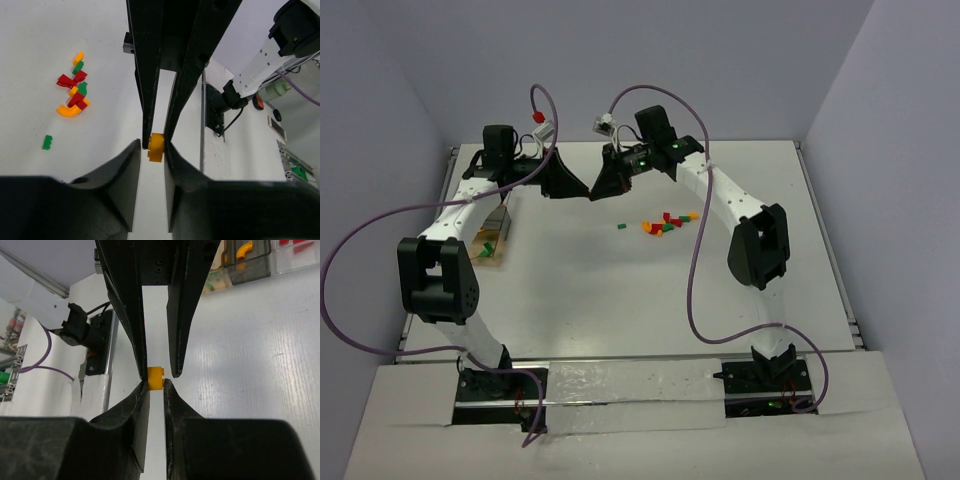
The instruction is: Sort the legos into containers by color
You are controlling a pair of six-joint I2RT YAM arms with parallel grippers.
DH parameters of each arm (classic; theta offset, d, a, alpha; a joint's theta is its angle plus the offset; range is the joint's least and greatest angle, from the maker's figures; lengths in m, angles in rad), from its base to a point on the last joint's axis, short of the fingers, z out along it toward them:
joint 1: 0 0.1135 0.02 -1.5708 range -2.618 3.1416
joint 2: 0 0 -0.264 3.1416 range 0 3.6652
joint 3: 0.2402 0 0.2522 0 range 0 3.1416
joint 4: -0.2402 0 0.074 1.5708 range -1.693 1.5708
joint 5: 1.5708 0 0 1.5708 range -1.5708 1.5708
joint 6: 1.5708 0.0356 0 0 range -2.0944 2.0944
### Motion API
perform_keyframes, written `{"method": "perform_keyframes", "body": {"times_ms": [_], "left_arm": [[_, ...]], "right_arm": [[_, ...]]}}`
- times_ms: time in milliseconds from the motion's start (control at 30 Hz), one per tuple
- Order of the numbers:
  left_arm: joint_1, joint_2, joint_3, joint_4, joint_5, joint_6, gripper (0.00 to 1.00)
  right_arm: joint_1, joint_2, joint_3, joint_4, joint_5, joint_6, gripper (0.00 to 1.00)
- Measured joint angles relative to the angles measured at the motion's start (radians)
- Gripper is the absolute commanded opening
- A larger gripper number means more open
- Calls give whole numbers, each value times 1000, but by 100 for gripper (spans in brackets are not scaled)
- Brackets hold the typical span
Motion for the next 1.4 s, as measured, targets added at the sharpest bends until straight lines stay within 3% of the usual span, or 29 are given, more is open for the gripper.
{"method": "perform_keyframes", "body": {"times_ms": [100, 200, 267, 300, 333, 367, 433, 500, 667, 833, 1000, 1200, 1400], "left_arm": [[-1, 0, 3, -12, 11, 21, 9], [-3, 0, 7, -25, 9, 39, 0], [-3, 0, 10, -41, 7, 49, 0], [-3, 0, 13, -48, 5, 51, 0], [-3, 0, 16, -55, 1, 53, 0], [-3, 0, 19, -63, -3, 53, 0], [-3, 0, 24, -77, -18, 52, 0], [3, 0, 24, -87, -37, 41, 0], [87, -2, 33, -152, -136, 2, 0], [270, -6, 78, -315, -345, 43, 0], [403, -19, 80, -423, -649, 62, 0], [424, -17, 73, -429, -979, 60, 0], [422, 52, 78, -396, -1136, 61, 1]], "right_arm": [[-4, 0, -3, 5, 1, 18, 0], [-7, 0, -12, 16, -3, 36, 9], [-9, 0, -14, 18, -3, 46, 23], [-9, 0, -14, 19, -3, 49, 32], [-10, 0, -14, 20, -3, 52, 48], [-11, 0, -14, 23, -3, 54, 56], [-12, 0, -16, 32, -2, 56, 60], [-14, 0, -18, 36, 4, 53, 78], [-30, -18, -54, 15, 54, 2, 97], [-61, -76, -134, -28, 146, -74, 100], [-90, -123, -170, -60, 230, -142, 100], [-105, -128, -171, -80, 286, -186, 100], [-107, -128, -171, -87, 310, -204, 100]]}}
